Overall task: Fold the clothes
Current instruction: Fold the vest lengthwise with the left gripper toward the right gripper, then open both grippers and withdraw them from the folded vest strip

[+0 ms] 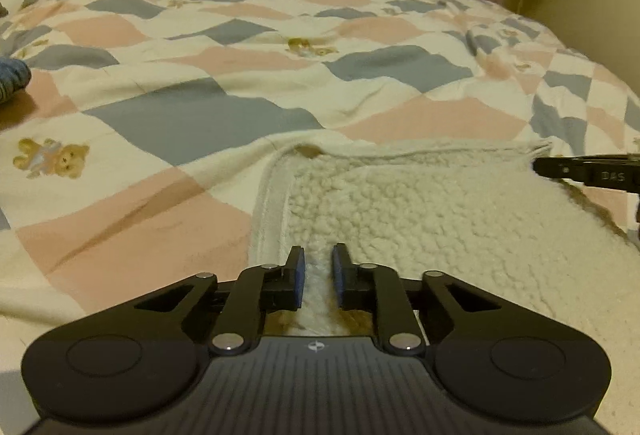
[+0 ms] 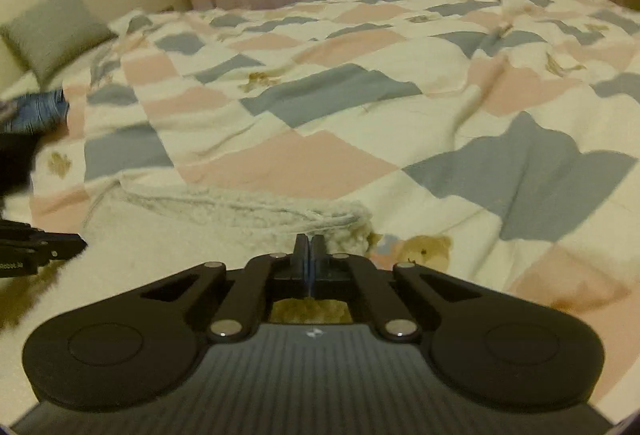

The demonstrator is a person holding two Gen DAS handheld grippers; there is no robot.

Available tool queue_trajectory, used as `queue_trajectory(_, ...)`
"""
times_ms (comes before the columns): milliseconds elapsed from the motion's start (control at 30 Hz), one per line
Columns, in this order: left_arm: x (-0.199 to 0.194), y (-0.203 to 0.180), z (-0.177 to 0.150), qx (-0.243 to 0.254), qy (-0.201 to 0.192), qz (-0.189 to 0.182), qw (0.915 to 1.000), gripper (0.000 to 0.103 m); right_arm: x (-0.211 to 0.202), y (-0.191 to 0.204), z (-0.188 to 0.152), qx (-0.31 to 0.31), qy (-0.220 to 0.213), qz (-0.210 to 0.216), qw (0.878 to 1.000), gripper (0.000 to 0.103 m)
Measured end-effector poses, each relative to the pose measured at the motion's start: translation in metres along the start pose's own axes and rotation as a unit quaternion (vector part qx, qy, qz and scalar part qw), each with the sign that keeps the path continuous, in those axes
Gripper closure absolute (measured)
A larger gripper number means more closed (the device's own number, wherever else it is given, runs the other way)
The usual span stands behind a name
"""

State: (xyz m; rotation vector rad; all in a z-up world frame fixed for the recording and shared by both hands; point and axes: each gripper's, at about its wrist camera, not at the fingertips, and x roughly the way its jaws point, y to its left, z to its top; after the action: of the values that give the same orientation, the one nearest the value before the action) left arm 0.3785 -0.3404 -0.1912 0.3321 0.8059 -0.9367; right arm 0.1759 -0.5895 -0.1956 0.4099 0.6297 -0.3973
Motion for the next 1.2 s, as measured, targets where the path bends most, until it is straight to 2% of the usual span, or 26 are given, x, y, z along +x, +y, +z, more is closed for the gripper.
queue_trajectory(33,-0.005,0.002,0.002,-0.004,-0.007,-0.002,1.0,0.084,-0.011,0.004,0.0,-0.005,-0.01,0.0,1.0,0.102)
queue_trajectory(100,-0.026,0.005,0.001,-0.016,-0.029,-0.012,0.9994,0.084,-0.04,0.013,-0.001,-0.017,-0.038,0.005,0.999,0.092)
queue_trajectory(133,-0.038,0.006,-0.002,-0.02,-0.037,-0.016,0.999,0.084,-0.058,0.017,-0.004,-0.023,-0.052,0.015,0.998,0.092)
queue_trajectory(200,-0.067,0.004,-0.017,-0.02,-0.047,-0.029,0.9983,0.085,-0.101,0.028,-0.019,-0.032,-0.071,0.057,0.995,0.092)
queue_trajectory(267,-0.098,-0.003,-0.037,-0.013,-0.053,-0.046,0.9974,0.086,-0.146,0.043,-0.05,-0.048,-0.071,0.098,0.991,0.092)
queue_trajectory(400,-0.159,-0.032,-0.1,0.006,-0.047,-0.11,0.9928,0.086,-0.209,0.072,-0.12,-0.077,-0.029,0.158,0.984,0.092)
queue_trajectory(467,-0.175,-0.044,-0.135,0.013,-0.022,-0.125,0.9918,0.084,-0.223,0.083,-0.156,-0.082,0.01,0.165,0.983,0.092)
queue_trajectory(533,-0.175,-0.048,-0.167,0.003,0.019,-0.092,0.9956,0.084,-0.227,0.088,-0.186,-0.072,0.053,0.145,0.985,0.092)
queue_trajectory(600,-0.182,-0.041,-0.188,-0.033,0.028,-0.076,0.9961,0.085,-0.235,0.089,-0.205,-0.05,0.077,0.127,0.988,0.092)
queue_trajectory(667,-0.2,-0.033,-0.199,-0.069,0.022,-0.069,0.995,0.085,-0.252,0.093,-0.205,-0.052,0.068,0.119,0.989,0.092)
queue_trajectory(767,-0.227,-0.029,-0.206,-0.079,-0.001,-0.041,0.996,0.085,-0.276,0.098,-0.2,-0.062,0.036,0.1,0.992,0.091)
queue_trajectory(833,-0.236,-0.029,-0.21,-0.082,0.0,-0.029,0.9962,0.085,-0.287,0.106,-0.204,-0.083,0.026,0.085,0.993,0.081)
queue_trajectory(900,-0.238,-0.032,-0.218,-0.079,0.006,-0.018,0.9967,0.085,-0.295,0.116,-0.21,-0.11,0.025,0.071,0.991,0.08)
queue_trajectory(967,-0.242,-0.036,-0.223,-0.076,0.008,-0.015,0.997,0.085,-0.303,0.132,-0.219,-0.149,0.018,0.064,0.987,0.08)
queue_trajectory(1000,-0.242,-0.035,-0.224,-0.083,0.006,-0.016,0.9964,0.082,-0.307,0.141,-0.225,-0.176,0.01,0.058,0.983,0.072)
queue_trajectory(1067,-0.24,-0.033,-0.225,-0.101,0.004,-0.018,0.9947,0.079,-0.308,0.159,-0.235,-0.234,-0.001,0.036,0.971,0.068)
queue_trajectory(1133,-0.231,-0.028,-0.224,-0.134,0.007,-0.033,0.9905,0.078,-0.303,0.172,-0.245,-0.285,-0.006,0.004,0.958,0.074)
queue_trajectory(1167,-0.225,-0.028,-0.224,-0.137,0.012,-0.031,0.99,0.078,-0.297,0.175,-0.249,-0.305,0.0,-0.016,0.952,0.082)
queue_trajectory(1200,-0.22,-0.028,-0.225,-0.138,0.018,-0.028,0.9898,0.078,-0.291,0.175,-0.253,-0.319,0.013,-0.03,0.947,0.095)
